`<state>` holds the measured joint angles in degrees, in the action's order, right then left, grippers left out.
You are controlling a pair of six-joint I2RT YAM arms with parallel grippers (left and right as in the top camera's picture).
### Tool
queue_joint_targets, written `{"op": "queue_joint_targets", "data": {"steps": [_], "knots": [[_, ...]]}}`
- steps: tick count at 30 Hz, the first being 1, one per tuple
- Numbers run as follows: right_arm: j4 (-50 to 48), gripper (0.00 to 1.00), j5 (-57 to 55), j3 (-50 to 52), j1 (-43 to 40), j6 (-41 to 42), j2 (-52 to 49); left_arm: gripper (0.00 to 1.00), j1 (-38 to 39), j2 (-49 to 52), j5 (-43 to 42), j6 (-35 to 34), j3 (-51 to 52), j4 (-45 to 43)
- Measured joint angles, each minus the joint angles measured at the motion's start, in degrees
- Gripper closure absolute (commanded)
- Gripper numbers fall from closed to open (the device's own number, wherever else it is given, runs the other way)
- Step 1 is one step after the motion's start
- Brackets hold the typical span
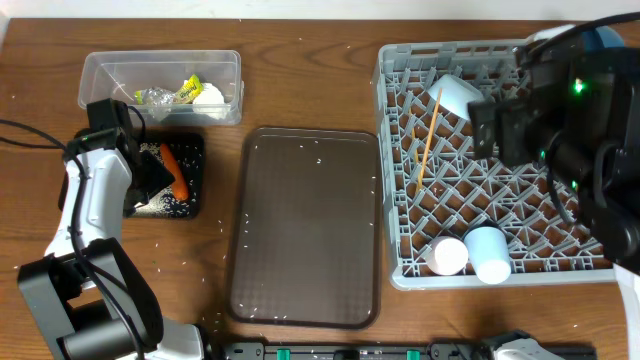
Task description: Sort waste into correct bins and load items into the dishwasher rack
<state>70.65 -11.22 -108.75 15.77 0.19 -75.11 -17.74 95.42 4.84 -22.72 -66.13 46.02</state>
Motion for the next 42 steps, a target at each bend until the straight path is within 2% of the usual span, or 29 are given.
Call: {"op": "queue_joint_targets", "data": {"steps": [4,11,15,23,31,42], "knots": [[-14.84,0.01,-1.01,11.72,-6.6,-0.28,3.23,0.36,0.0,0.0,-0.09,0.0,0.0,0.0],[-44.0,0.01,4.44,45.24,-13.77,-5.86,19.71,0.36,0.0,0.0,-0.13,0.0,0.07,-0.02],[-52.33,0.01,7.23,63.87,-16.7,-8.04,34.32,0.36,0.0,0.0,-0.13,0.0,0.11,0.0],[-61.37,0.01,9.27,91.93,-18.97,-8.28,57.79,0.36,0.0,0.0,-0.13,0.0,0.11,-0.02],[-67.49,0.01,9.75,105.94,-18.97,-0.76,68.3,0.36,0.0,0.0,-0.15,0.0,0.11,0.02],[-66.62,0.01,9.94,108.19,-18.86,0.85,74.34,0.36,0.0,0.0,-0.15,0.0,0.11,0.02]]}}
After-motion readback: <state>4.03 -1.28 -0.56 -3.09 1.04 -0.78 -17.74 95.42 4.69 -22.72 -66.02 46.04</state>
